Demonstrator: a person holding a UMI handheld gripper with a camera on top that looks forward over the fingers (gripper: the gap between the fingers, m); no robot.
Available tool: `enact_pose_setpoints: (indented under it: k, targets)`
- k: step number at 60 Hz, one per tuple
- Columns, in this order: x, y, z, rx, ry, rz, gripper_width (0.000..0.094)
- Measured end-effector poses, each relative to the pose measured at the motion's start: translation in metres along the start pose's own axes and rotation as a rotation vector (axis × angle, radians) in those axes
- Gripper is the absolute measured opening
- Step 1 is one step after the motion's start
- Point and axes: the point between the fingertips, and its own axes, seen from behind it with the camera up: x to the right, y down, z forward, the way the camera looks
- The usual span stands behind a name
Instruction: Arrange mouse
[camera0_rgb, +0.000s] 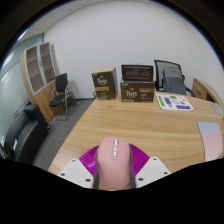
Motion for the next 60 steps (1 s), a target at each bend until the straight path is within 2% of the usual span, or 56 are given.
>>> enact_pose_setpoints:
  k: [9,13,15,22,29,35,41,44,46,50,54,60]
  targets:
    - [0.056,-0.119,-0.056,0.207,0.023,-0.081,0.041]
    - [0.12,-0.162,-0.076,0.275,0.095,-0.053,0.0408]
    - [0.16,-0.172,-0.081,0.283,0.143,-0.057,0.0408]
    - [0.304,-0.155,-0.083,0.217,0.3,-0.057,0.0406]
    - [0.403,-0.094,-0.074,0.045,0.354,-0.016,0.0406]
    - [0.446,-0.042,-0.068,-0.067,0.352,0.004,0.0408]
    - [0.453,-0.011,-0.059,-0.129,0.31,0.047,0.0409]
    - [0.454,0.004,-0.058,-0.152,0.29,0.031,0.0416]
    - [0.455,0.0,-0.058,-0.117,0.286,0.002,0.0417]
    - [0.455,0.002,-0.057,-0.111,0.282,-0.004,0.0417]
    - [0.455,0.001,-0.056,-0.092,0.28,0.018,0.0449]
    - [0.457,0.002,-0.055,-0.092,0.284,0.027,0.0557]
